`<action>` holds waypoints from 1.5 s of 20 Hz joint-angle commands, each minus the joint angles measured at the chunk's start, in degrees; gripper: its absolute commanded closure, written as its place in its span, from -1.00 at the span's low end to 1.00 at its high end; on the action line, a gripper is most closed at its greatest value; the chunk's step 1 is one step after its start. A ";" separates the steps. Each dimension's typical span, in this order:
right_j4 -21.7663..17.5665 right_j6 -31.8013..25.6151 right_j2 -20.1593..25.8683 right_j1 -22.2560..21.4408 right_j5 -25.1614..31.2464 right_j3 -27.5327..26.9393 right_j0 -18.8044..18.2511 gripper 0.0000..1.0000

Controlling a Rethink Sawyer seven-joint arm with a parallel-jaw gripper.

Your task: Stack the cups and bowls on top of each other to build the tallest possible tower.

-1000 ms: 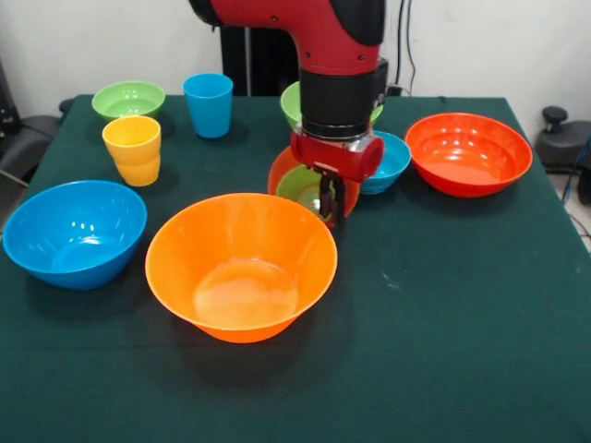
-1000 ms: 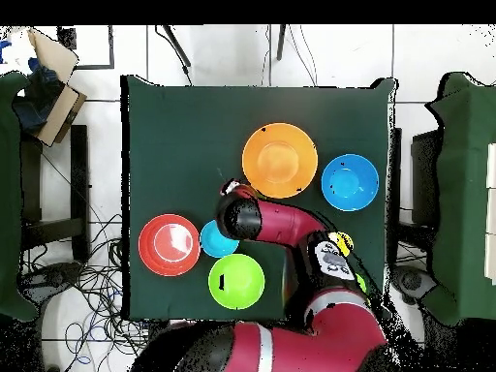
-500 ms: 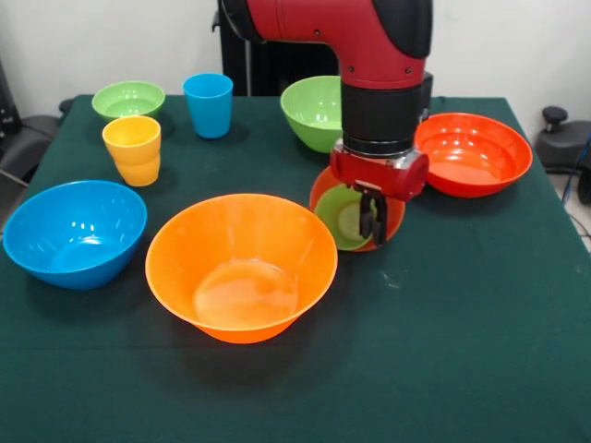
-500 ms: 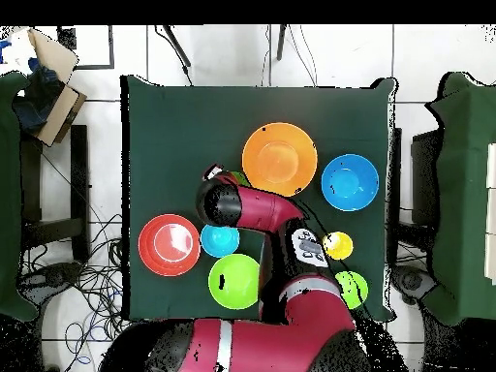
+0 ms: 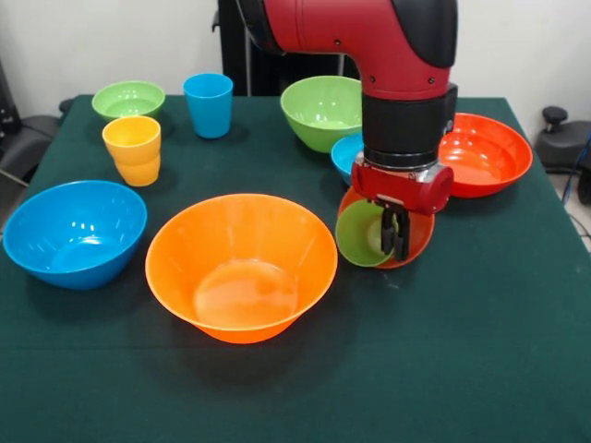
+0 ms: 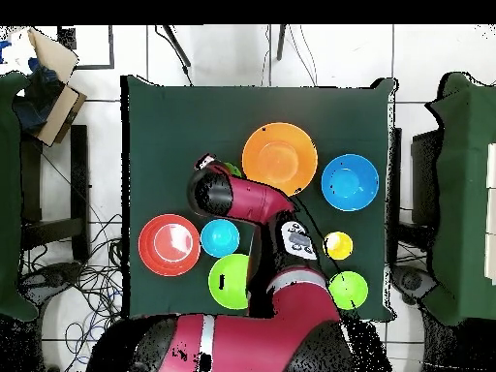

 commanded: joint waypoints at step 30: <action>22.63 12.86 -21.99 15.68 6.35 -16.14 22.21 1.00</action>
